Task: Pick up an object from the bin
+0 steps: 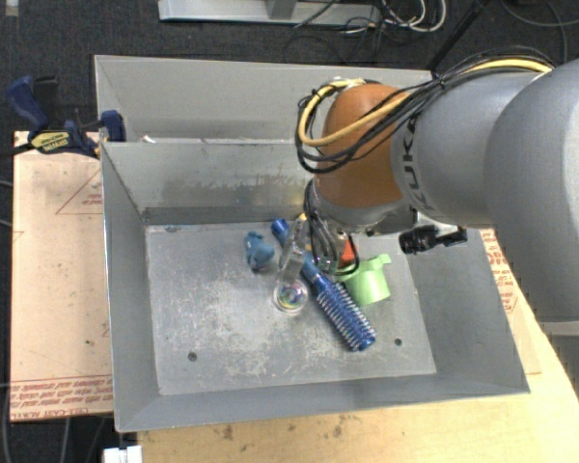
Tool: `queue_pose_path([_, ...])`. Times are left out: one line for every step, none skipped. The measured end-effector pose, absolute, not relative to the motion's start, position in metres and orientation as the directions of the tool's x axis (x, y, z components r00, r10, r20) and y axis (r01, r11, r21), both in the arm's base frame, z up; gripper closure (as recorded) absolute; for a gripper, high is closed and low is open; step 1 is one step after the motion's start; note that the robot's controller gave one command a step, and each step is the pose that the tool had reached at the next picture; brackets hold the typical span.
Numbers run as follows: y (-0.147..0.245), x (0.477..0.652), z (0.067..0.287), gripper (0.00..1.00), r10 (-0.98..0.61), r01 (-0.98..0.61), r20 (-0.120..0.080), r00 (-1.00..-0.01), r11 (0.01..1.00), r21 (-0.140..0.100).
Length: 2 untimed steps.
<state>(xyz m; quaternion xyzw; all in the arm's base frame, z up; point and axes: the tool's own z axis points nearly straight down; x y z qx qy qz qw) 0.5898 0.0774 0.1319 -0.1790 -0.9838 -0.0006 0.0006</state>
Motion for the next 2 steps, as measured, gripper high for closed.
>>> queue_pose_path([0.071,0.583,0.102,1.0,0.485,0.485,0.002,-0.874,0.874,0.0])
queue_pose_path([0.073,0.513,0.097,1.0,0.633,0.633,0.004,-0.774,0.774,-0.002])
